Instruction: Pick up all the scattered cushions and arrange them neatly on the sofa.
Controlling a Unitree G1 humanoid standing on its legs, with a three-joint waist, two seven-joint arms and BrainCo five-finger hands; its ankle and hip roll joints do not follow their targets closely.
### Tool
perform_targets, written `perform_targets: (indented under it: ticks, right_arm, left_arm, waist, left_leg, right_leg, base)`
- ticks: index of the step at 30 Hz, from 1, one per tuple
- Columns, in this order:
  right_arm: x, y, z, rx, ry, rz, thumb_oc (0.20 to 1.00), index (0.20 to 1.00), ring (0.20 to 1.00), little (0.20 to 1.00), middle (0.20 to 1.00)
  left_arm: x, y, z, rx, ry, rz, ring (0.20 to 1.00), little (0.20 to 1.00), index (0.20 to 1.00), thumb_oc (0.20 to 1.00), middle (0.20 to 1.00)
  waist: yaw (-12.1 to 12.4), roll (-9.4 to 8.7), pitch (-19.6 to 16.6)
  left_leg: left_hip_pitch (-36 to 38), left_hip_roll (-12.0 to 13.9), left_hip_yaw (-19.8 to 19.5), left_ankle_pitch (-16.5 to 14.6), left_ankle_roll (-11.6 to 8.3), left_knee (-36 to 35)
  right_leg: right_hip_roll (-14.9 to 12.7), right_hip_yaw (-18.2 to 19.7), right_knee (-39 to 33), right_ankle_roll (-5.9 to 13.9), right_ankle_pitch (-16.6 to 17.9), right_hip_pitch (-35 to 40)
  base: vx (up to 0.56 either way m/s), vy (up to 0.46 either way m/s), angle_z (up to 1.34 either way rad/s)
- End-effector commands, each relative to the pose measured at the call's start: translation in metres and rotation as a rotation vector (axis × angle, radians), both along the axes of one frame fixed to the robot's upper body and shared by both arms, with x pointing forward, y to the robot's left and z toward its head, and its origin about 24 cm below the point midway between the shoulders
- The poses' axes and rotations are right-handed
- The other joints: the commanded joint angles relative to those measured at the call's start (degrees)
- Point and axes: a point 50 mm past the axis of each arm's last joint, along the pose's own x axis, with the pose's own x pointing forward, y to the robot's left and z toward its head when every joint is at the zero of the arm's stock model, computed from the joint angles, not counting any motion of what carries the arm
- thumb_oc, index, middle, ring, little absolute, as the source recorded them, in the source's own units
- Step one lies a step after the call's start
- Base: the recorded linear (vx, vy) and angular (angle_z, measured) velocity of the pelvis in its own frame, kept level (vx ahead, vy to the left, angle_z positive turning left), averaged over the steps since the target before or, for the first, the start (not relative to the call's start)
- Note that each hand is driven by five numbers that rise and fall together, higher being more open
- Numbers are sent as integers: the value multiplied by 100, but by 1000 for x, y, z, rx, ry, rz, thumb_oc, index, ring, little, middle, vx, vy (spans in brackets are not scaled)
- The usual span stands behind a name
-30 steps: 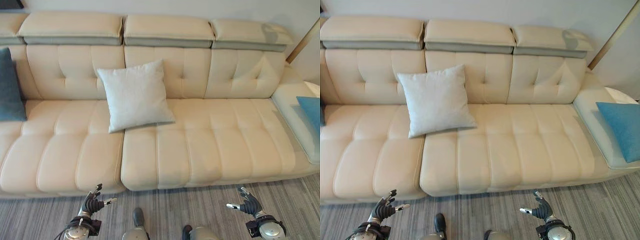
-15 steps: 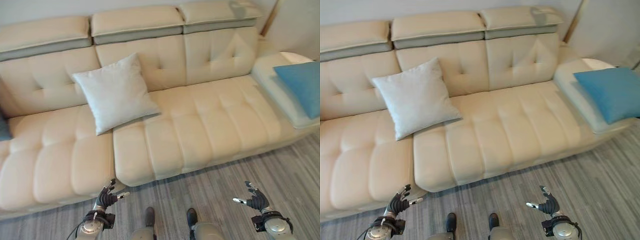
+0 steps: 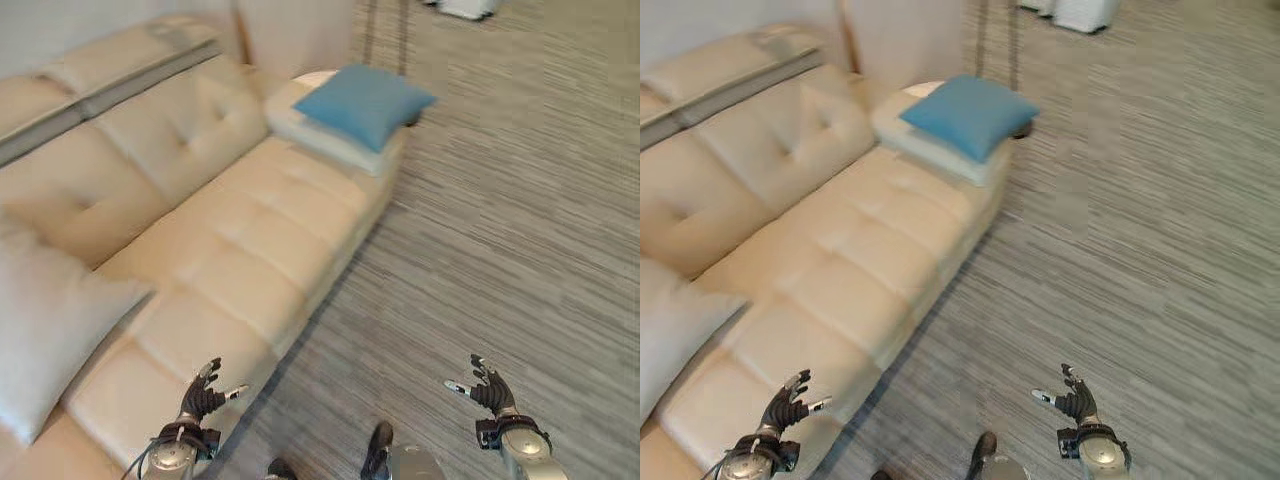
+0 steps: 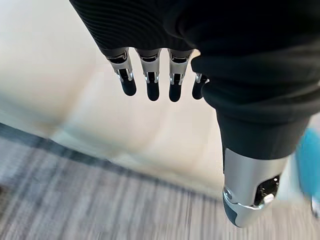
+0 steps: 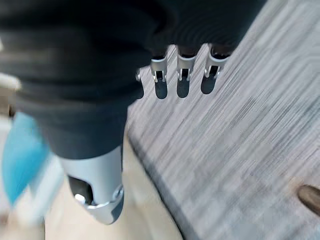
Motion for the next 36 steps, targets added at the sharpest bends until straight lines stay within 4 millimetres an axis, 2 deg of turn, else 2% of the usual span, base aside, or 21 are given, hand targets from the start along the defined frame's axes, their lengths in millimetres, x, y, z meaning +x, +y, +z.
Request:
perform_targets:
  ticks: [1,3,5,6,8,9,10,11,14,17,19,20,21,22,23,24,25,28,29,33,36]
  right_arm:
    - [6,-13,15,-19,-79,-34,1000,1000,1000,1000,1000]
    - [6,-17,16,-40,-75,-32,1000,1000,1000,1000,1000]
    - [6,-18,17,-41,-76,-33,1000,1000,1000,1000,1000]
    - [5,-18,18,-46,-76,-21,1000,1000,1000,1000,1000]
    - [5,-19,19,-49,-79,-23,1000,1000,1000,1000,1000]
    - [5,-17,19,-46,-85,-20,1000,1000,1000,1000,1000]
    - [5,-17,19,-46,-85,-20,1000,1000,1000,1000,1000]
    - [5,-16,18,-48,-82,-22,1000,1000,1000,1000,1000]
    - [9,-13,18,-48,-87,-14,1000,1000,1000,1000,1000]
    - [11,-10,20,-49,-96,8,1000,1000,1000,1000,1000]
    - [12,-8,20,-48,-97,14,1000,1000,1000,1000,1000]
    - [15,-3,20,-33,-105,28,1000,1000,1000,1000,1000]
    - [15,-3,20,-34,-105,28,1000,1000,1000,1000,1000]
    - [23,4,24,-19,-136,45,1000,1000,1000,1000,1000]
    - [23,4,25,-20,-136,45,1000,1000,1000,1000,1000]
    - [27,8,27,-18,-150,63,1000,1000,1000,1000,1000]
    - [30,13,28,-18,-157,88,1000,1000,1000,1000,1000]
    - [33,12,31,-25,-167,98,1000,1000,1000,1000,1000]
    - [36,9,35,-46,-179,101,1000,1000,1000,1000,1000]
    - [38,6,39,-60,-196,90,1000,1000,1000,1000,1000]
    - [37,2,41,-68,-201,70,1000,1000,1000,1000,1000]
  left_arm:
    - [25,-10,20,22,-121,-110,1000,1000,1000,1000,1000]
    - [28,-18,20,-14,-138,-100,1000,1000,1000,1000,1000]
    - [28,-18,20,-15,-139,-100,1000,1000,1000,1000,1000]
    - [27,-25,18,-37,-134,-108,1000,1000,1000,1000,1000]
    - [26,-26,16,-30,-122,-120,1000,1000,1000,1000,1000]
    - [24,-27,16,-30,-115,-131,1000,1000,1000,1000,1000]
    - [24,-27,16,-30,-115,-131,1000,1000,1000,1000,1000]
    - [24,-26,16,-21,-110,-130,1000,1000,1000,1000,1000]
    - [26,-24,19,-11,-123,-123,1000,1000,1000,1000,1000]
    - [22,-16,20,17,-122,-112,1000,1000,1000,1000,1000]
    - [21,-15,19,17,-116,-99,1000,1000,1000,1000,1000]
    - [23,-11,20,24,-116,-94,1000,1000,1000,1000,1000]
    - [23,-11,20,23,-116,-94,1000,1000,1000,1000,1000]
    - [26,-5,23,43,-125,-84,1000,1000,1000,1000,1000]
    - [26,-6,23,43,-125,-84,1000,1000,1000,1000,1000]
    - [28,-4,25,52,-134,-83,1000,1000,1000,1000,1000]
    - [28,-3,27,53,-146,-80,1000,1000,1000,1000,1000]
    - [29,-3,26,48,-147,-74,1000,1000,1000,1000,1000]
    - [29,-3,27,49,-150,-76,1000,1000,1000,1000,1000]
    - [29,-5,26,52,-148,-84,1000,1000,1000,1000,1000]
    - [32,-6,27,55,-162,-79,1000,1000,1000,1000,1000]
  waist:
    - [-122,-180,98]
    - [-41,-175,207]
    - [-49,-158,212]
    - [110,-275,275]
    - [195,-304,316]
    - [307,-249,332]
    - [306,-254,336]
    - [440,-216,364]
    - [620,-178,343]
    - [750,-177,189]
    - [801,-233,139]
    - [824,-349,141]
    - [834,-336,131]
    - [786,-365,224]
    - [798,-351,213]
    - [773,-320,254]
    - [712,-223,336]
    - [606,-124,383]
    - [525,-111,417]
    - [415,-129,455]
    - [313,-60,512]
  left_leg:
    - [-389,103,-583,-662,-62,1825]
    - [-674,181,-1024,-433,-126,2404]
    - [-698,208,-1046,-445,-141,2448]
    - [-1298,-186,-1654,-458,62,2131]
    - [-1587,-333,-1878,-352,91,1923]
    - [-1791,-483,-2174,-10,42,1401]
    - [-1776,-490,-2172,0,42,1381]
    - [-2104,-650,-2449,390,-57,853]
    - [-2448,-765,-2722,631,-112,310]
    - [-2369,-699,-2783,852,-34,353]
    - [-2431,-769,-2780,778,30,555]
    - [-2272,-814,-2654,614,136,764]
    - [-2286,-795,-2651,627,133,757]
    - [-2034,-779,-2458,353,285,829]
    - [-2049,-759,-2453,366,283,822]
    - [-1838,-719,-2340,240,341,805]
    - [-1414,-689,-2226,55,407,715]
    - [-1096,-714,-2235,-83,415,607]
    - [-817,-773,-2225,-253,412,532]
    - [-357,-892,-2249,-511,373,338]
    - [68,-859,-2380,-839,268,297]
  right_leg:
    - [-118,812,-337,621,-155,245]
    - [18,983,-413,483,-271,415]
    - [37,968,-419,471,-275,421]
    - [33,1182,-489,409,-288,569]
    - [88,1264,-512,403,-347,671]
    - [254,1380,-532,382,-471,835]
    - [249,1380,-532,382,-473,841]
    - [394,1509,-541,363,-637,1037]
    - [576,1797,-531,353,-826,1301]
    - [588,2052,-446,419,-1059,1653]
    - [474,2106,-333,486,-1061,1705]
    - [268,2136,405,665,-786,1543]
    - [284,2147,403,661,-770,1522]
    - [48,2099,1566,883,-84,1027]
    - [67,2109,1560,879,-65,1005]
    - [-105,1918,1909,953,176,716]
    - [-293,1594,2099,858,165,255]
    - [-188,1419,1850,778,-57,-103]
    - [-142,1203,1223,749,-147,-397]
    - [-50,1182,93,847,179,-640]
    - [-173,1054,-585,1020,485,-998]
  base:
    - [250,-295,-45]
    - [164,-171,-68]
    - [111,-79,-84]
    - [157,-86,-45]
    - [293,-95,-33]
    - [306,-64,-18]
    - [434,-39,-5]
    - [248,-18,-18]
    - [445,23,-38]
    - [500,121,-70]
    - [498,172,-92]
    - [278,115,-74]
    - [480,218,-76]
    - [185,104,-52]
    - [291,153,-58]
    - [284,142,-44]
    - [286,141,-43]
    - [388,104,-37]
    - [377,-3,7]
    - [348,-32,-7]
    - [559,-127,7]
